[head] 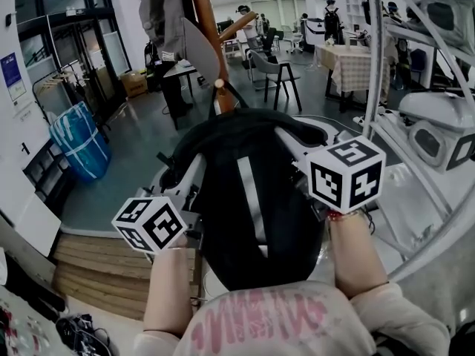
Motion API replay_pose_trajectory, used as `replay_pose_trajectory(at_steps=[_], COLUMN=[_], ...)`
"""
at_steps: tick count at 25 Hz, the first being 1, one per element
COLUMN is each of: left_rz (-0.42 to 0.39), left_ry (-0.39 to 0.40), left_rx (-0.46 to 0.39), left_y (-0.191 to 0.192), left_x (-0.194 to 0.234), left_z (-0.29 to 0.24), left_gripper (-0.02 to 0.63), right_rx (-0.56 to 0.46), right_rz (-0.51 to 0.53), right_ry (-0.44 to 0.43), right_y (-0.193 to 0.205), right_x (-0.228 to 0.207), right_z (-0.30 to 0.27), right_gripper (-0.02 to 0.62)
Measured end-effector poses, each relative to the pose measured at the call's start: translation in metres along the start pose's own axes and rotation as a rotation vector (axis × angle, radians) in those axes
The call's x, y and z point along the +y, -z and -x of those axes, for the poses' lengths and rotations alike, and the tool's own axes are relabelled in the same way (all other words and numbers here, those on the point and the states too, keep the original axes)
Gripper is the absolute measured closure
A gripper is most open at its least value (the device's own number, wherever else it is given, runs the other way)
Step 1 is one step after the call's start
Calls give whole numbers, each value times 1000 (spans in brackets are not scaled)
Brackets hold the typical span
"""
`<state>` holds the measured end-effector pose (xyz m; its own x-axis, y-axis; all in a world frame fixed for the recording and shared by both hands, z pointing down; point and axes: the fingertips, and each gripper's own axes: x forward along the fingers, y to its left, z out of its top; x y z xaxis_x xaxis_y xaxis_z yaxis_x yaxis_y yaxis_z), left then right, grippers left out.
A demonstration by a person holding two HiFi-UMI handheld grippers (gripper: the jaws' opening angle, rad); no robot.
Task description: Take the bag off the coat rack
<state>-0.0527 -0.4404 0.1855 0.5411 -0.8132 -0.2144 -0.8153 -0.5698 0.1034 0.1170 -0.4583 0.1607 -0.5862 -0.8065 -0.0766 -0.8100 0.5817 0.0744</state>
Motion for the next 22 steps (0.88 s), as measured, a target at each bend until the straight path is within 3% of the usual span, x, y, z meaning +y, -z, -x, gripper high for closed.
replay_pose_trajectory(at_steps=[22], left_rz=[-38], left_ry=[2], left_rx=[-35], left_y=[-15], left_x=[-9], left_z=[3], left_gripper=[494], right_rx=[-41], right_rz=[15], right_ry=[10], right_y=[-12], right_x=[3], right_z=[6], right_gripper=[499])
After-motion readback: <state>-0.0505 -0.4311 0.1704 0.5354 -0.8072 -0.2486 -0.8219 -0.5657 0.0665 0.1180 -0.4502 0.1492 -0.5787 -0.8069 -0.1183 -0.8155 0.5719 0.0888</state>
